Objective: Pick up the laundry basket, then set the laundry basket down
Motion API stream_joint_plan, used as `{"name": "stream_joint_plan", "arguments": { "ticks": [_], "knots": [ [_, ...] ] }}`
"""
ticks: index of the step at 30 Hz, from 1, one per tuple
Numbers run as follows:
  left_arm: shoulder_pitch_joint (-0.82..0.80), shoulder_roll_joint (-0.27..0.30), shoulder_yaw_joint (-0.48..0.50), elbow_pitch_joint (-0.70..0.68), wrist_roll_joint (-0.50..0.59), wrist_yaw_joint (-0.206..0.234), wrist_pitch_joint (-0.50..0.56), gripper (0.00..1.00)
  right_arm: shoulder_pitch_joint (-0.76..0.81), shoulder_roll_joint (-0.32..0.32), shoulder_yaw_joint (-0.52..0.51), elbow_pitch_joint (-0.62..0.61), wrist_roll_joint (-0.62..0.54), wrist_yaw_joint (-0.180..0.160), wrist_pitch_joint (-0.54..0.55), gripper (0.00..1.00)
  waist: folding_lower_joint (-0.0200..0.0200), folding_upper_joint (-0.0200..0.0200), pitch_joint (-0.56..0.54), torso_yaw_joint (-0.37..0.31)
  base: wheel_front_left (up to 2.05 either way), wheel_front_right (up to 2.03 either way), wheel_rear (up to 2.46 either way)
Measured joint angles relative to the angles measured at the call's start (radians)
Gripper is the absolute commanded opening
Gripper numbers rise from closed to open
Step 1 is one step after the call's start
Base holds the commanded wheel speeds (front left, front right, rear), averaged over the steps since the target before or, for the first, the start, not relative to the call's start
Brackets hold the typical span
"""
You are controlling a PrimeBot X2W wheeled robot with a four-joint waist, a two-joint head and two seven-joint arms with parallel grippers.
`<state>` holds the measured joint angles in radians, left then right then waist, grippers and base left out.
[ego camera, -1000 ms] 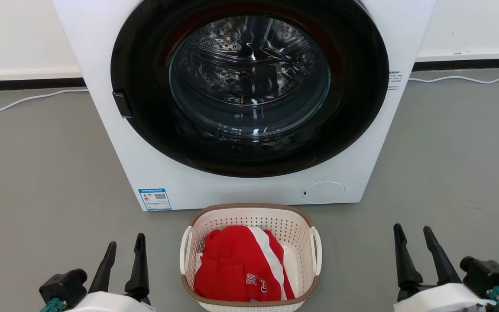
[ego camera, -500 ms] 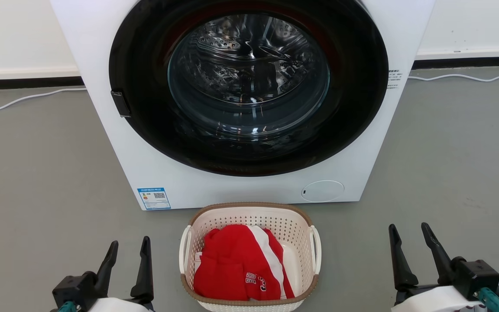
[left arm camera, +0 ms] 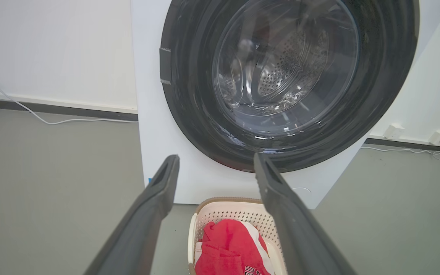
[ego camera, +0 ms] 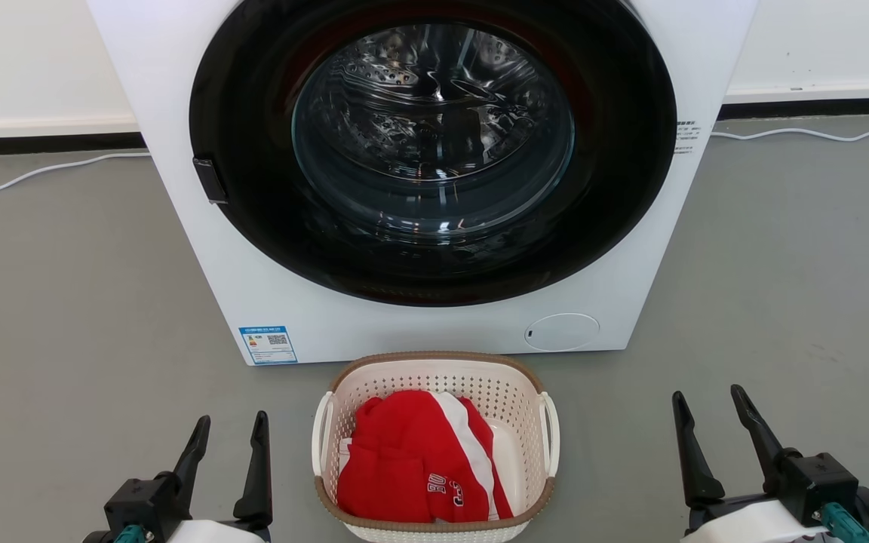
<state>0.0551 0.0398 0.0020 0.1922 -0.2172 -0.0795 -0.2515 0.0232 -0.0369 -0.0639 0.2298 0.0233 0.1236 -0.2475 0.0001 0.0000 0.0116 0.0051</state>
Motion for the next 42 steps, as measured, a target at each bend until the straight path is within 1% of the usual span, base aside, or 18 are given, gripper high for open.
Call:
{"name": "stream_joint_plan", "arguments": {
  "ticks": [16, 25, 28, 35, 42],
  "knots": [
    [0.0, 0.0, 0.0, 0.001, 0.0, 0.0, -0.001, 1.0, -0.001, 0.0, -0.009, 0.003, -0.004, 0.0, 0.0, 1.0, 0.0, 0.0, 0.009, -0.003, 0.0, 0.0, 0.0],
    [-0.005, 0.0, -0.007, 0.003, 0.001, -0.002, -0.001, 1.0, -0.005, 0.0, -0.002, 0.01, 0.045, 0.0, 0.0, 1.0, 0.0, 0.0, 0.049, 0.001, 0.0, 0.0, 0.0],
    [-0.012, 0.0, -0.014, 0.017, 0.012, -0.008, -0.001, 1.0, -0.01, -0.001, 0.002, 0.02, 0.06, 0.0, 0.0, 1.0, 0.0, 0.0, 0.07, 0.004, 0.0, 0.0, 0.0],
    [-0.117, 0.0, -0.03, 0.079, 0.036, -0.019, -0.004, 1.0, -0.09, -0.004, 0.008, 0.092, 0.081, 0.0, 0.0, 1.0, 0.0, 0.0, 0.145, 0.013, 0.0, 0.0, 0.0],
    [-0.229, -0.002, -0.04, 0.178, 0.05, -0.035, -0.004, 1.0, -0.201, -0.011, 0.007, 0.217, 0.101, 0.0, 0.0, 1.0, 0.0, 0.0, 0.238, 0.022, 0.0, 0.0, 0.0]
  ]
}}
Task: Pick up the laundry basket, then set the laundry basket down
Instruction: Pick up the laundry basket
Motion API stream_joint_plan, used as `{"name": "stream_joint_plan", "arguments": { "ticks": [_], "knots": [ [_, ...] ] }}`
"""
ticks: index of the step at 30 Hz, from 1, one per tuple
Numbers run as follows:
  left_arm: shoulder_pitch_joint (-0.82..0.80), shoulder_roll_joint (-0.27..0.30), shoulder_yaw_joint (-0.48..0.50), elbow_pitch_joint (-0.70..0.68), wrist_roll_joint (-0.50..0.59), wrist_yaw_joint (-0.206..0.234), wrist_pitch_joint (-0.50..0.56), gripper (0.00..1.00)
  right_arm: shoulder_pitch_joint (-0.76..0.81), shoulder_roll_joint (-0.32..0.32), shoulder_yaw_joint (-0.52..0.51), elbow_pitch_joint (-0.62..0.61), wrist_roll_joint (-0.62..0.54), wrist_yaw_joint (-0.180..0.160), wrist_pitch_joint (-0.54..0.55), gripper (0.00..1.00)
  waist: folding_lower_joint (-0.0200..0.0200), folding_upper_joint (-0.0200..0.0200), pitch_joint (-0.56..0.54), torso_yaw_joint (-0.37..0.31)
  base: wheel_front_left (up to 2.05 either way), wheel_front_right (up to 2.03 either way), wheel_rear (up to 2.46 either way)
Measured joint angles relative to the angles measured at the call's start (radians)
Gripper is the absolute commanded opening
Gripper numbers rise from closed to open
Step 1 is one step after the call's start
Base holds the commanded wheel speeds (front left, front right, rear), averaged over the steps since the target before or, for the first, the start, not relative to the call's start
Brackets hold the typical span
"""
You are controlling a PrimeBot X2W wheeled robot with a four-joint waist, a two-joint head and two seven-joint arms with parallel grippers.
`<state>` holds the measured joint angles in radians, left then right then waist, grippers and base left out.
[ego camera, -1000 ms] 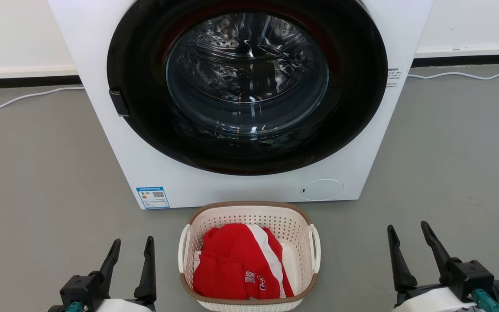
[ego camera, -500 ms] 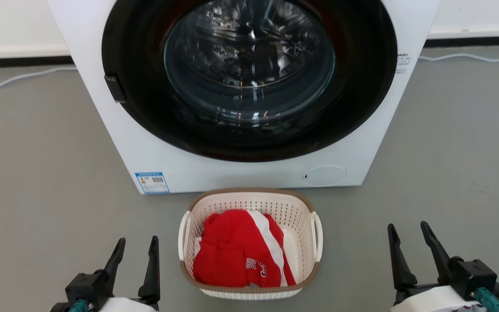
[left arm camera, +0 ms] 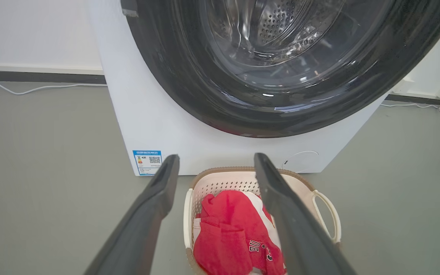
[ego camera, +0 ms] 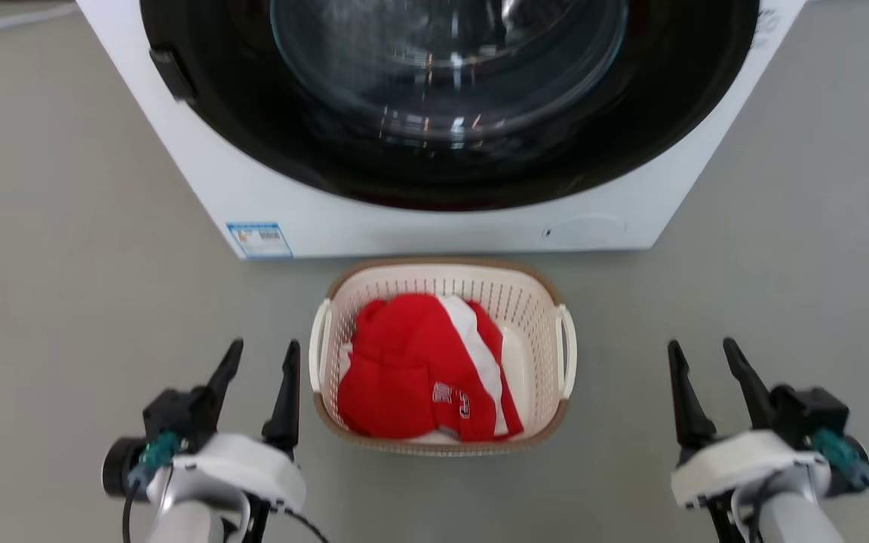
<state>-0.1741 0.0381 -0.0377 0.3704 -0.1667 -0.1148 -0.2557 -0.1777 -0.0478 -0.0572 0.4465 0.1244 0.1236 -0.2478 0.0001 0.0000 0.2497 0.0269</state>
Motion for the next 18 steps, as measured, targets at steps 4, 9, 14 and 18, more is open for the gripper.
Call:
{"name": "stream_joint_plan", "arguments": {
  "ticks": [4, 9, 14, 18],
  "knots": [
    [-0.077, -0.001, -0.003, 0.072, 0.001, -0.001, 0.0, 1.0, -0.079, -0.002, 0.009, 0.074, -0.001, 0.0, 0.0, 1.0, 0.0, 0.0, 0.055, 0.006, 0.0, 0.0, 0.0],
    [-0.153, -0.001, -0.008, 0.15, 0.001, -0.007, 0.0, 1.0, -0.157, -0.003, 0.026, 0.145, -0.003, 0.0, 0.0, 1.0, 0.0, 0.0, 0.112, 0.013, 0.0, 0.0, 0.0],
    [-0.257, -0.002, -0.03, 0.257, 0.01, -0.009, 0.0, 1.0, -0.244, -0.005, 0.034, 0.217, -0.023, 0.0, 0.0, 1.0, 0.0, 0.0, 0.184, 0.023, 0.0, 0.0, 0.0],
    [-0.329, -0.004, -0.042, 0.333, 0.01, -0.009, 0.0, 1.0, -0.301, -0.007, 0.041, 0.258, -0.036, 0.0, 0.0, 1.0, 0.0, 0.0, 0.239, 0.03, 0.0, 0.0, 0.0]
  ]
}}
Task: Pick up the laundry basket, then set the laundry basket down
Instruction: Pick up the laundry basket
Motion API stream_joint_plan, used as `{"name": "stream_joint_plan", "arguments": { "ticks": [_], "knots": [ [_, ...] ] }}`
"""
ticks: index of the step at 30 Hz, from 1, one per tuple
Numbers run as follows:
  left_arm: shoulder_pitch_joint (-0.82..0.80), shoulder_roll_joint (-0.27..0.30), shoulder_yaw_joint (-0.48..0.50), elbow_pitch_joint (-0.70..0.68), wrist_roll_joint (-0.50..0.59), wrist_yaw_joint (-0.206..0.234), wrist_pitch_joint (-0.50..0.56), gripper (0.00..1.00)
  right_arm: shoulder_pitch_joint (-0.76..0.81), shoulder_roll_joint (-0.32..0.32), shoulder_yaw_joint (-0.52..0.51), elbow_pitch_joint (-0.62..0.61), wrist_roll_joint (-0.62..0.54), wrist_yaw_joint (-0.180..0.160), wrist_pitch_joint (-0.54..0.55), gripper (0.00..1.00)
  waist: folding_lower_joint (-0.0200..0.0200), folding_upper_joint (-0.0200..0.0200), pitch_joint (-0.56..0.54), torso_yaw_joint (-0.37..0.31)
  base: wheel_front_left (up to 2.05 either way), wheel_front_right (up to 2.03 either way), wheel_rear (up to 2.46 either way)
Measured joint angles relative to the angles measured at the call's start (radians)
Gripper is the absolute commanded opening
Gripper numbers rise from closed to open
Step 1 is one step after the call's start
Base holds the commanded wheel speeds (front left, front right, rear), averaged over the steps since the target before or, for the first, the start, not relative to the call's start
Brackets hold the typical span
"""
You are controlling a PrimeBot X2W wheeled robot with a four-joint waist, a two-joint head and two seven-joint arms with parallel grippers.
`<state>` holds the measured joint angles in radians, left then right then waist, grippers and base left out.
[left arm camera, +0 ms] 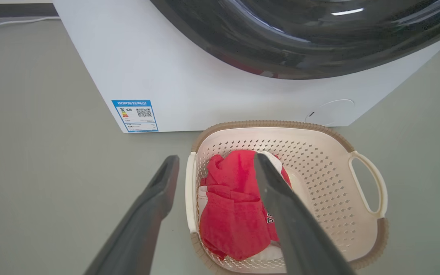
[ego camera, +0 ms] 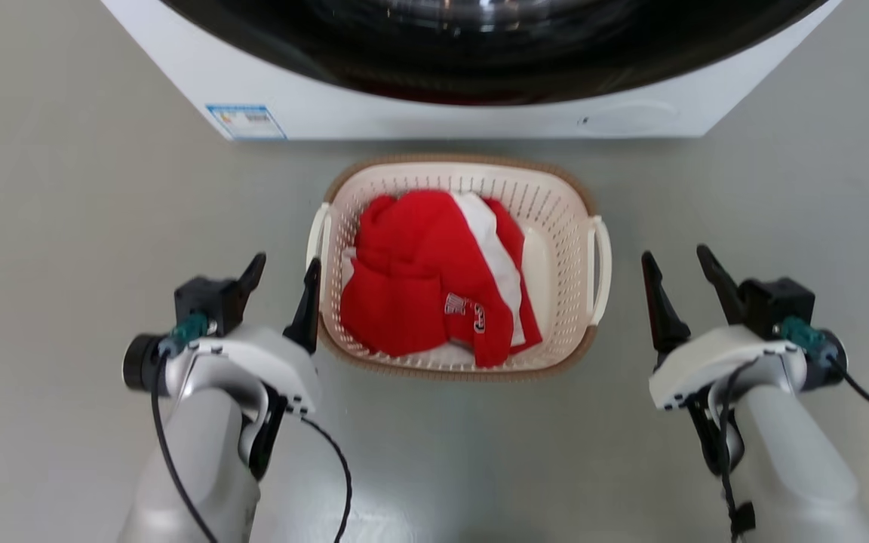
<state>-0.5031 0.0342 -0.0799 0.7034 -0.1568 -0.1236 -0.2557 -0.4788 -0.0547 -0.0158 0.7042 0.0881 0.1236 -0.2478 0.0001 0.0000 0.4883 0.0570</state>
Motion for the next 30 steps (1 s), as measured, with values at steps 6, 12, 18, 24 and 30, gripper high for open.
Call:
{"name": "stream_joint_plan", "arguments": {
  "ticks": [6, 12, 18, 24, 30],
  "knots": [
    [-0.09, -0.002, -0.022, 0.075, -0.001, -0.001, 0.0, 1.0, -0.069, -0.002, 0.014, 0.036, -0.009, 0.0, 0.0, 1.0, 0.0, 0.0, 0.073, 0.006, 0.0, 0.0, 0.0],
    [-0.158, 0.0, -0.037, 0.158, 0.0, -0.001, 0.0, 1.0, -0.116, -0.002, 0.012, 0.091, -0.027, 0.001, 0.0, 1.0, 0.0, 0.0, 0.129, 0.009, 0.0, 0.0, 0.0],
    [-0.223, 0.001, -0.045, 0.203, -0.001, -0.001, 0.0, 1.0, -0.151, -0.003, 0.011, 0.114, -0.027, 0.001, 0.0, 1.0, 0.0, 0.0, 0.176, 0.011, 0.0, 0.0, 0.0],
    [-0.252, 0.002, -0.053, 0.222, -0.001, -0.001, 0.0, 1.0, -0.165, -0.005, 0.012, 0.117, -0.034, 0.001, 0.0, 1.0, 0.0, 0.0, 0.22, 0.012, 0.0, 0.0, 0.0],
    [-0.285, 0.005, -0.06, 0.236, -0.002, -0.001, 0.0, 1.0, -0.203, -0.006, 0.014, 0.117, -0.047, 0.001, 0.0, 1.0, 0.0, 0.0, 0.267, 0.014, 0.0, 0.0, 0.0]
  ]
}}
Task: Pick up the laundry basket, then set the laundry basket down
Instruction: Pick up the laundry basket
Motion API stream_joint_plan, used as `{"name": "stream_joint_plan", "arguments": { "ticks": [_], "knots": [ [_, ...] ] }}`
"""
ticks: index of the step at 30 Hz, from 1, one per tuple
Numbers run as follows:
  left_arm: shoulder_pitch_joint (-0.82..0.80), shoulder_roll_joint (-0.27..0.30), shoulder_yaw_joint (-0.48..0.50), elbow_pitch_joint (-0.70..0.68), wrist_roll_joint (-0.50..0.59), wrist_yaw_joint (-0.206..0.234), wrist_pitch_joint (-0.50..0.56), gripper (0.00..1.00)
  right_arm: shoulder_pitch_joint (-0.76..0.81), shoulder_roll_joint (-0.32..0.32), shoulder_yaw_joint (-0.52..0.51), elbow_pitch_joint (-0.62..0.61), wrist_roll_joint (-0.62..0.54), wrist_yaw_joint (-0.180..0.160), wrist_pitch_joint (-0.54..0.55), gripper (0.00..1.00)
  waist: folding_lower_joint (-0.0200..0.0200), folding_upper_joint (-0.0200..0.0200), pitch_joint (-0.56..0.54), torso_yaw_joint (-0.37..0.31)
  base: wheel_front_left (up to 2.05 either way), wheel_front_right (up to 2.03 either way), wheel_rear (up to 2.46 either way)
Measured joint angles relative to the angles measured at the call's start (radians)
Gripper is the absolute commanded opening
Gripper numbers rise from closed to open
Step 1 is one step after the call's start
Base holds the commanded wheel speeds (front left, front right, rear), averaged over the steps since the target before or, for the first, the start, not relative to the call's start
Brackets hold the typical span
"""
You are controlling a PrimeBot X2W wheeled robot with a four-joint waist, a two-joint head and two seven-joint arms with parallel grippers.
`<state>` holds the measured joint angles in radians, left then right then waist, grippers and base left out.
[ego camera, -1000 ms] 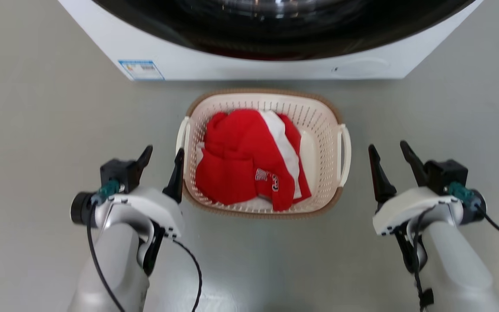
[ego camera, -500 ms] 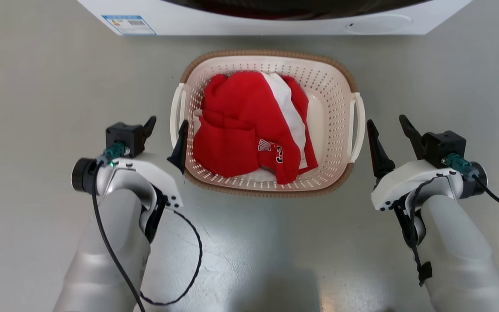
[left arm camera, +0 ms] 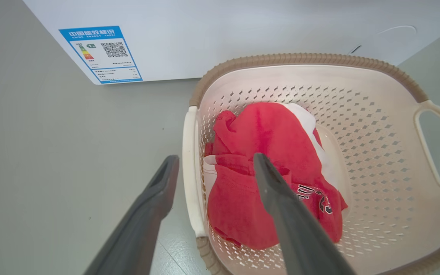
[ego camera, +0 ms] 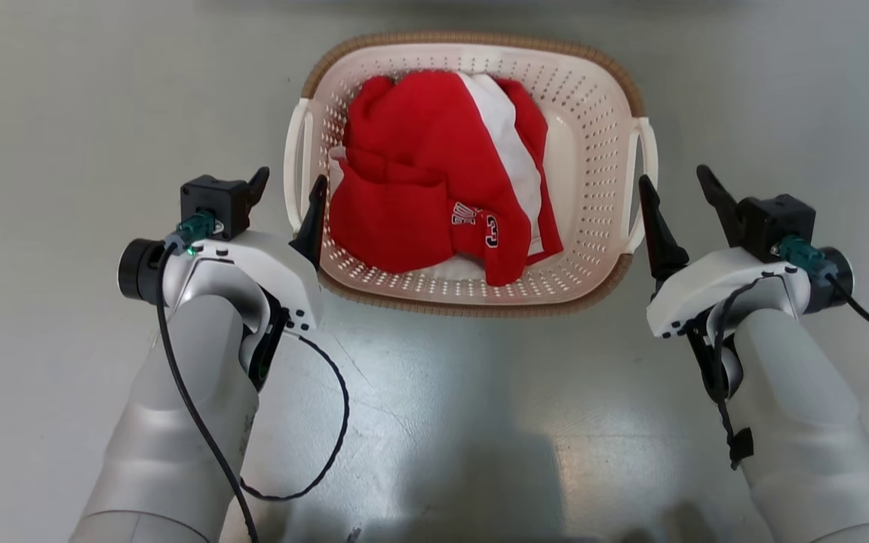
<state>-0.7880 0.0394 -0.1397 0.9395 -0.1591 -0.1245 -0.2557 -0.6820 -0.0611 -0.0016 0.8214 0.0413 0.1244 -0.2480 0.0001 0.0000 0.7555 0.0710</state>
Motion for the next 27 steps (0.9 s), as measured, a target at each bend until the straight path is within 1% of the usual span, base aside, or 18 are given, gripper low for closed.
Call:
{"name": "stream_joint_plan", "arguments": {
  "ticks": [9, 13, 17, 27],
  "knots": [
    [-0.055, 0.002, -0.002, 0.009, 0.0, 0.0, 0.0, 1.0, -0.041, -0.002, 0.012, 0.001, 0.002, 0.0, 0.0, 1.0, 0.0, 0.0, 0.072, 0.001, 0.0, 0.0, 0.0],
    [-0.081, 0.011, -0.006, 0.022, 0.0, 0.0, 0.0, 1.0, -0.041, -0.002, 0.022, 0.001, 0.003, 0.0, 0.0, 1.0, -0.0001, 0.0, 0.099, 0.003, 0.0, 0.0, 0.0],
    [-0.104, 0.027, -0.007, 0.035, 0.0, 0.0, 0.0, 1.0, -0.041, -0.003, 0.03, 0.001, 0.004, 0.0, 0.0, 1.0, -0.0001, 0.0, 0.121, 0.007, 0.0, 0.0, 0.0],
    [-0.149, 0.029, -0.036, 0.069, 0.003, 0.0, -0.001, 1.0, -0.085, -0.007, 0.051, 0.007, 0.014, 0.0, 0.0, 1.0, 0.0, -0.0001, 0.163, 0.01, 0.0, 0.0, 0.0]
  ]
}}
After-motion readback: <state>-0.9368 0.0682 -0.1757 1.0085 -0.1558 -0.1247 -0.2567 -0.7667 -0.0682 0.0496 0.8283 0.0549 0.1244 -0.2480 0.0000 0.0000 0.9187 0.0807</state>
